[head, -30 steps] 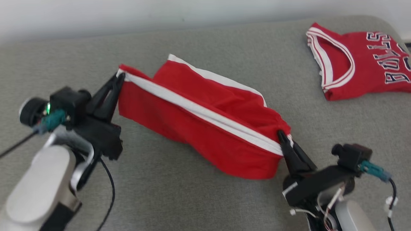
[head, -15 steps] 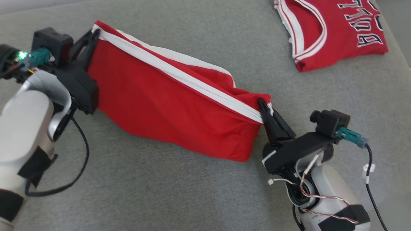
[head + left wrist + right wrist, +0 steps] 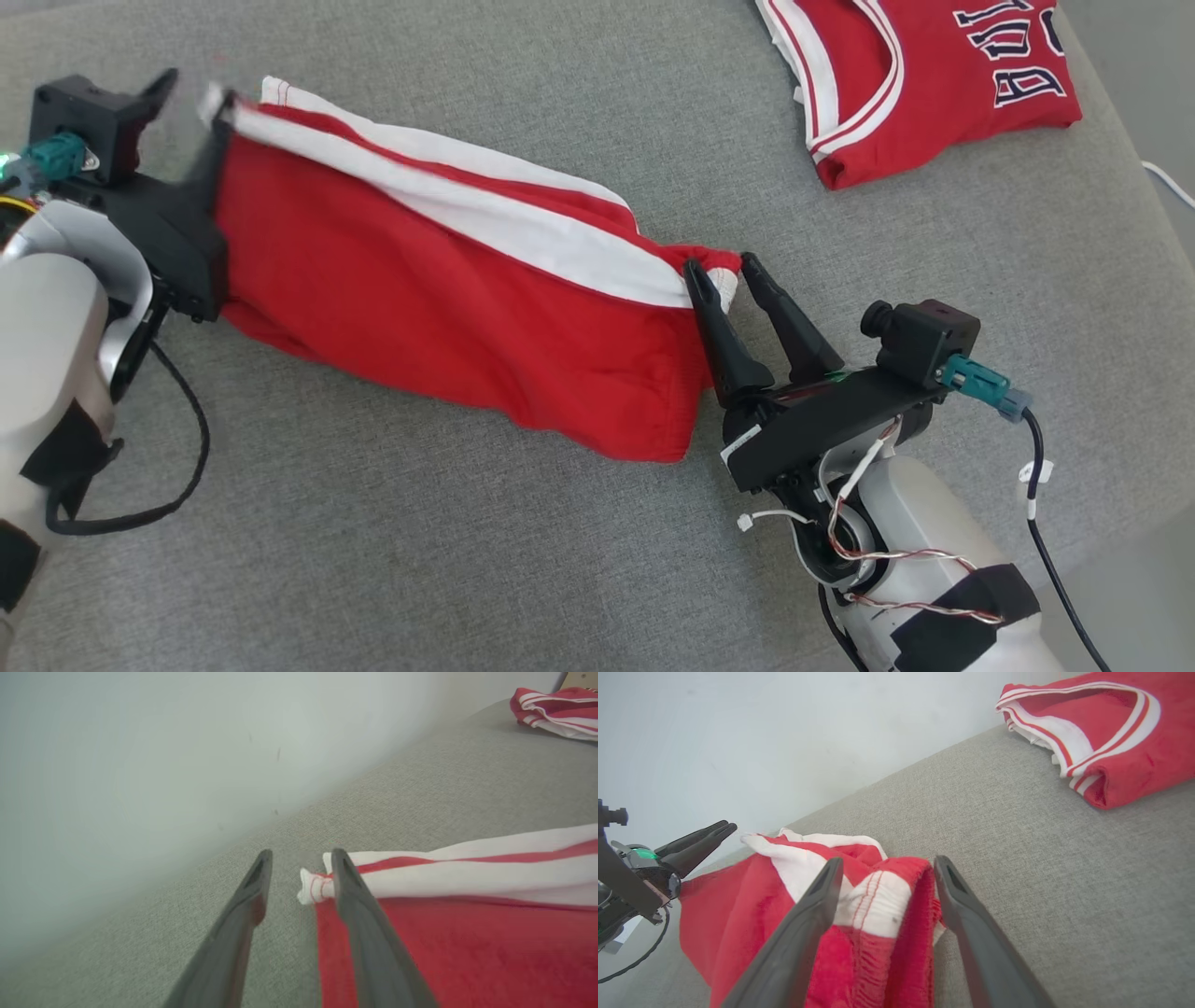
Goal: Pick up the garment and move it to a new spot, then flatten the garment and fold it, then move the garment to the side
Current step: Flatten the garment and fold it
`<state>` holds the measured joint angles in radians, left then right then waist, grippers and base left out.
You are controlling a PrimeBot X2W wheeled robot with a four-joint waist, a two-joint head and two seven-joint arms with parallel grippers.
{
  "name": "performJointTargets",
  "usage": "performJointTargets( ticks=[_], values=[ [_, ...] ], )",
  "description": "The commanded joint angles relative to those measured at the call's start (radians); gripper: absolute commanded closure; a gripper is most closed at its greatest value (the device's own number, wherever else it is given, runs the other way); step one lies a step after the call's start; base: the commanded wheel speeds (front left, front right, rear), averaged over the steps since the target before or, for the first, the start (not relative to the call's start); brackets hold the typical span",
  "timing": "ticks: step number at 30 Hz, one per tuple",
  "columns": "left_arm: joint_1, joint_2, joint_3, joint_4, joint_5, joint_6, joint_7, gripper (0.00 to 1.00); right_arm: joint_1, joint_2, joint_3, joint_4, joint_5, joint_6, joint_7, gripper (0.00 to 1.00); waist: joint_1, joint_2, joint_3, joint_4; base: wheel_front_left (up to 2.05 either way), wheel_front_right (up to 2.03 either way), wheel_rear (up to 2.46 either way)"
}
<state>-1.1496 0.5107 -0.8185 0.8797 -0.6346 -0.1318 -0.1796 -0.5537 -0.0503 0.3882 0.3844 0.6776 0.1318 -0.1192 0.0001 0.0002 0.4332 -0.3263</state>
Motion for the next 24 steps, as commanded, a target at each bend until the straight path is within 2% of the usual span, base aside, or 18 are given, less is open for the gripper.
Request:
performJointTargets(
  ticks=[1,5,11,24],
  values=[
    [-0.007,-0.006,-0.009,0.010,-0.019,0.003,-0.014,0.00,0.007,-0.001,-0.002,-0.008,-0.017,-0.003,-0.011,0.00,-0.0001,-0.0002,-0.009,0.006,0.00,0.00,0.00],
    [0.012,-0.021,-0.023,0.035,-0.064,0.003,-0.061,0.00,0.065,-0.029,-0.029,-0.059,-0.064,-0.003,-0.025,0.00,-0.0001,-0.0002,-0.049,0.023,0.00,0.00,0.00],
    [0.051,-0.009,-0.014,0.026,-0.107,0.003,-0.083,0.00,0.154,-0.048,-0.078,-0.133,-0.112,-0.003,-0.045,0.00,-0.0001,-0.0002,-0.100,0.037,0.00,0.00,0.00],
    [0.194,0.067,0.070,-0.087,-0.086,0.003,-0.085,0.00,0.376,-0.038,-0.149,-0.263,-0.171,-0.003,-0.088,0.00,-0.0001,-0.0002,-0.195,0.044,0.00,0.00,0.00]
  ],
)
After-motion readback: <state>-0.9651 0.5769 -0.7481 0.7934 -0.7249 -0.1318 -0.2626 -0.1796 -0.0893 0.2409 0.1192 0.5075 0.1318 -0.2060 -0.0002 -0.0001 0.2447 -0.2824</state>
